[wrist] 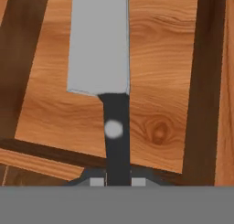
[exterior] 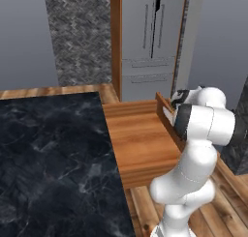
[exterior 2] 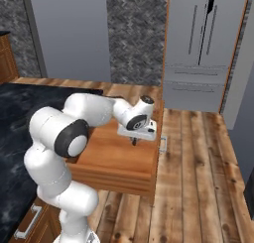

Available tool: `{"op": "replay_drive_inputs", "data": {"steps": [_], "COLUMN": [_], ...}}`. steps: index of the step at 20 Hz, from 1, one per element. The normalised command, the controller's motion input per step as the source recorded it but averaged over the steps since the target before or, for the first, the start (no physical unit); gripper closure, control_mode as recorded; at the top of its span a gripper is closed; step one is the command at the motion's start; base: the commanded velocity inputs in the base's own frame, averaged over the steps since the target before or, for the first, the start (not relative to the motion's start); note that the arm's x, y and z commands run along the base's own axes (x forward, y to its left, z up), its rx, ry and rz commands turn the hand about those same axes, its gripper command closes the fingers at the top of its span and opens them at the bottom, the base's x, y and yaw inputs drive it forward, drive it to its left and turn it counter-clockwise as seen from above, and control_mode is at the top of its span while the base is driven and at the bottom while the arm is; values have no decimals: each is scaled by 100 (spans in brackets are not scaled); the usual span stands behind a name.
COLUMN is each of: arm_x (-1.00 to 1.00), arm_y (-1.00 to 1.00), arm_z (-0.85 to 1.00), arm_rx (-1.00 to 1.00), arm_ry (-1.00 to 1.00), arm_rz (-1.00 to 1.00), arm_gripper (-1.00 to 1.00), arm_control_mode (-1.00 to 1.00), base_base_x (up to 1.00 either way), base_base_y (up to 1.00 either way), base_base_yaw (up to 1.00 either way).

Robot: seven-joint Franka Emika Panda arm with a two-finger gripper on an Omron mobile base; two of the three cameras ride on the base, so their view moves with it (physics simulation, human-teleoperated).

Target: Pick up the metallic utensils from the counter and place them in the open drawer. Make sure not to pick up any wooden utensils.

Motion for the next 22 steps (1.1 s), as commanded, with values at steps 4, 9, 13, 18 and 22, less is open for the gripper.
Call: {"op": "replay_drive_inputs", "data": {"steps": [4, 9, 13, 18, 22], "arm_x": [-13, -21, 2, 6, 0], "arm_y": [48, 49, 37, 7, 0], "arm_z": [69, 82, -17, -29, -38], "arm_rx": [0, 0, 0, 0, 0], "arm_ry": [16, 18, 43, 33, 0], "arm_rz": [-12, -2, 0, 1, 0], "arm_gripper": [100, 100, 100, 100, 100], "arm_control_mode": [-100, -100, -100, -100, -100], "base_base_x": [0, 0, 0, 0, 0], "base_base_y": [0, 0, 0, 0, 0], "base_base_yaw": [0, 0, 0, 0, 0]}}
